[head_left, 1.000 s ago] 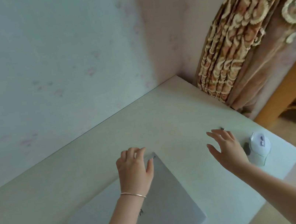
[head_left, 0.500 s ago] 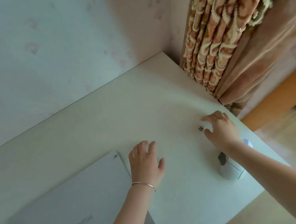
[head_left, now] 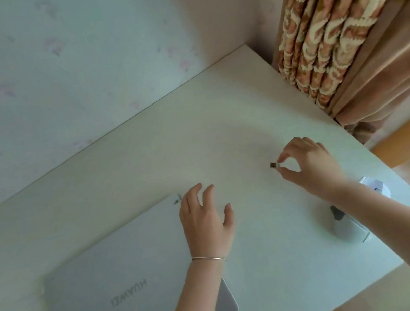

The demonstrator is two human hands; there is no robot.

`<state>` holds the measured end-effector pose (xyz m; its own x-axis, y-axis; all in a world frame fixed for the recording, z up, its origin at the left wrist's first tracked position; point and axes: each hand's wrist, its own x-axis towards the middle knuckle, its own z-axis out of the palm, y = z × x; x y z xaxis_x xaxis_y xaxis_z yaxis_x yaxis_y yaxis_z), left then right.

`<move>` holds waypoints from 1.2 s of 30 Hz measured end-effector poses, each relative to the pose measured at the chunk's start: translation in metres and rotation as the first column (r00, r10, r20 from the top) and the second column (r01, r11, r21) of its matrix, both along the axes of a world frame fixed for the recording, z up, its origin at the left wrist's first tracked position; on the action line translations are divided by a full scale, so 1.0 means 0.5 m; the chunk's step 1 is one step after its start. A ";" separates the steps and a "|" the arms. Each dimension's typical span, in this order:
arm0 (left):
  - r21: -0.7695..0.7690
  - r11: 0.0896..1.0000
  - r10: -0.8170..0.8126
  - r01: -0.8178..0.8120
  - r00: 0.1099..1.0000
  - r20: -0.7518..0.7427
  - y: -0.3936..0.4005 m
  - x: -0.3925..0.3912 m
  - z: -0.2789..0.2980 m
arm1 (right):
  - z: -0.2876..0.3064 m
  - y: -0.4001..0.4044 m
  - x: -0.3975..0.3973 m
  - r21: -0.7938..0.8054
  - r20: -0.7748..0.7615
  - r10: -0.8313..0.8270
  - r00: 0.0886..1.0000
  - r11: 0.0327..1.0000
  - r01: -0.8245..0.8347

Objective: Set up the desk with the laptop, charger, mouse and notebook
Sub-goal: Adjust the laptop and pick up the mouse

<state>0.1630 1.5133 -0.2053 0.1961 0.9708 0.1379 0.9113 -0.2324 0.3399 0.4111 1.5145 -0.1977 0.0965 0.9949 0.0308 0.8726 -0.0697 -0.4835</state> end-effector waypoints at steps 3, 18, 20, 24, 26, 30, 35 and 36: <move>0.040 0.993 0.112 -0.112 0.993 0.025 -0.005 -0.063 0.000 | -0.021 0.021 -0.094 0.068 -0.094 0.121 0.988 0.991 -0.115; -0.072 0.995 0.062 -0.068 0.994 -0.085 -0.016 -0.148 -0.038 | -0.100 0.084 -0.292 0.234 -0.135 0.456 0.880 0.877 -0.419; -0.069 0.994 0.074 -0.081 0.992 -0.104 -0.017 -0.147 -0.043 | -0.105 0.082 -0.296 0.242 -0.148 0.456 0.878 0.877 -0.415; -0.054 0.994 0.086 -0.093 0.989 -0.120 -0.017 -0.146 -0.047 | -0.110 0.082 -0.301 0.248 -0.162 0.454 0.876 0.878 -0.409; -0.048 0.995 0.086 -0.092 0.989 -0.124 -0.017 -0.146 -0.047 | -0.110 0.084 -0.304 0.251 -0.160 0.460 0.874 0.875 -0.415; -0.055 0.993 0.092 -0.100 0.988 -0.127 -0.016 -0.143 -0.047 | -0.110 0.086 -0.308 0.252 -0.141 0.483 0.864 0.862 -0.441; -0.053 0.993 0.096 -0.105 0.985 -0.141 -0.016 -0.143 -0.048 | -0.102 0.088 -0.317 0.246 -0.127 0.513 0.849 0.845 -0.474; -0.055 0.993 0.097 -0.106 0.985 -0.144 -0.017 -0.143 -0.048 | -0.100 0.089 -0.320 0.243 -0.131 0.522 0.843 0.841 -0.483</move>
